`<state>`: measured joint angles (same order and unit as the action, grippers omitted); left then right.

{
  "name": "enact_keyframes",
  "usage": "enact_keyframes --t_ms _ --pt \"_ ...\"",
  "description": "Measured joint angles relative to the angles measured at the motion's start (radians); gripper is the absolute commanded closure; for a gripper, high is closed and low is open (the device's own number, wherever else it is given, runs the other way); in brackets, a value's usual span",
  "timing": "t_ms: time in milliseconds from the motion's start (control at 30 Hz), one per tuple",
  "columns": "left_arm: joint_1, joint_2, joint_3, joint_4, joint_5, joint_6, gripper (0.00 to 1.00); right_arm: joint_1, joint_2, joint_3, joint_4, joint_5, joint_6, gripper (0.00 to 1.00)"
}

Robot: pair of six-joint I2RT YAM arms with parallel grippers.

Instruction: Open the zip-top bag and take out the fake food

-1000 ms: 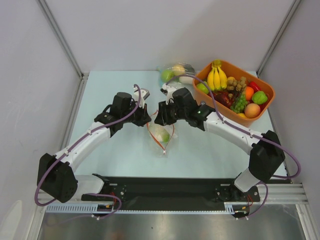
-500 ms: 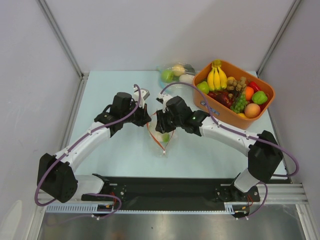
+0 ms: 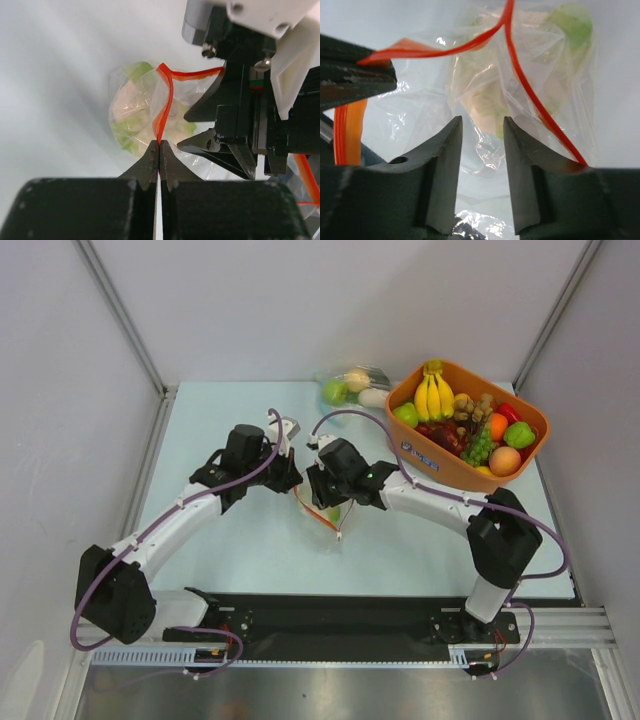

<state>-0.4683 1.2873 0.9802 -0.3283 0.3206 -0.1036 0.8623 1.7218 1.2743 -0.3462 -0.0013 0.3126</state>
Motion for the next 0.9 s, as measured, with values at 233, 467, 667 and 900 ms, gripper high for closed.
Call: enact_keyframes --t_ms 233,467,667,900 --pt "0.0 0.002 0.0 0.0 0.0 0.0 1.0 0.0 0.027 0.033 0.002 0.071 -0.003 0.24" --pt "0.0 0.004 0.0 -0.005 0.001 0.0 0.99 -0.013 0.071 0.04 0.014 0.088 -0.01 0.21" --pt "0.0 0.011 0.0 -0.012 0.0 0.0 1.0 -0.034 0.108 0.037 0.061 0.071 -0.011 0.12" --pt "0.0 0.02 0.0 -0.018 0.0 0.0 1.0 -0.068 0.126 -0.017 0.174 -0.021 -0.007 0.05"
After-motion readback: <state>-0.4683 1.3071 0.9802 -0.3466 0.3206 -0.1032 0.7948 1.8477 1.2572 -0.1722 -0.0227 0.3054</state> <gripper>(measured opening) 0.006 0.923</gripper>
